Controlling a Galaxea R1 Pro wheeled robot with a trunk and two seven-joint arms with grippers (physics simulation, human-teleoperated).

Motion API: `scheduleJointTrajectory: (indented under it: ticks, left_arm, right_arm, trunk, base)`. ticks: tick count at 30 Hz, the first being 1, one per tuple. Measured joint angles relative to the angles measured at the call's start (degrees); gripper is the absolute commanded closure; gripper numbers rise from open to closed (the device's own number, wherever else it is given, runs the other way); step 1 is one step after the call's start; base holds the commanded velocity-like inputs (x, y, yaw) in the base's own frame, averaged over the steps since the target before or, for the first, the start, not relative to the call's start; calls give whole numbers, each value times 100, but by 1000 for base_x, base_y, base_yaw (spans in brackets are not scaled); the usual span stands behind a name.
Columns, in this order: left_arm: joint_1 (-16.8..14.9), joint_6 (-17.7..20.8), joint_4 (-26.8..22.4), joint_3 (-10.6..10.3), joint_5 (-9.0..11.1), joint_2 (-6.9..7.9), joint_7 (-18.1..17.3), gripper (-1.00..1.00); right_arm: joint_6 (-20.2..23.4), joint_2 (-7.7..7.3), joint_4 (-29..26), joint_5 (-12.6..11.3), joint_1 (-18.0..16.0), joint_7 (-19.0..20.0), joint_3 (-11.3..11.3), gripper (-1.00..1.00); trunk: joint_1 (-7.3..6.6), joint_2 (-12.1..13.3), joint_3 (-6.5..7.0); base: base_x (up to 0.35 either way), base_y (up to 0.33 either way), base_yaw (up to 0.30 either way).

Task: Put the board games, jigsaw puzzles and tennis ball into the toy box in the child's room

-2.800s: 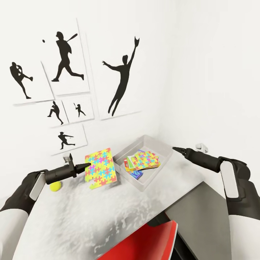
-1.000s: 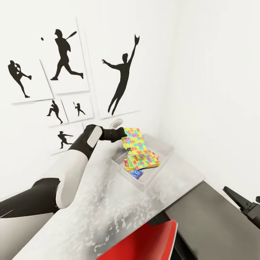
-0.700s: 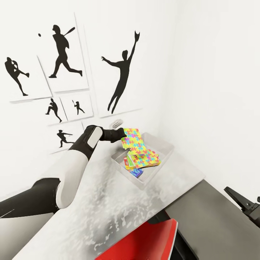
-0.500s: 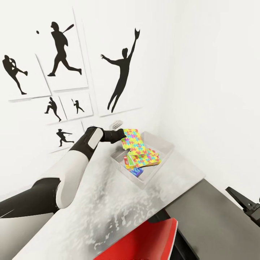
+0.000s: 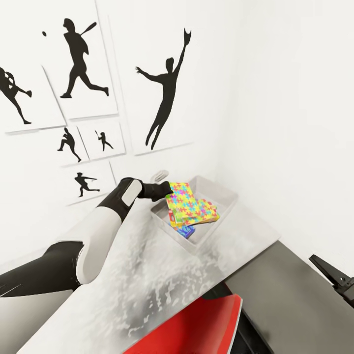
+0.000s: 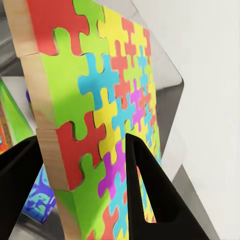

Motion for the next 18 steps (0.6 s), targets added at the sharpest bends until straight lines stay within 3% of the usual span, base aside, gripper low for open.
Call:
scheduleJointTrajectory:
  ticks: [5, 12, 18]
  left_arm:
    - [0, -3, 60, -9, -5, 0, -44, 100]
    - [-1, 2, 157, -10, 1, -1, -109, 100]
    - [-1, 29, 159, -25, -16, -1, -483, 100]
  right_arm:
    - [0, 0, 19, -13, 0, 6, -219, -100]
    - [0, 2, 26, -18, 0, 9, -254, -100]
    - [0, 8, 26, -19, 0, 15, -255, -100]
  trunk:
    - [0, 0, -47]
    - [0, 0, -113]
    - [0, 0, -170]
  base:
    - [0, 0, -17]
    - [0, 0, -71]
    - [0, 0, -78]
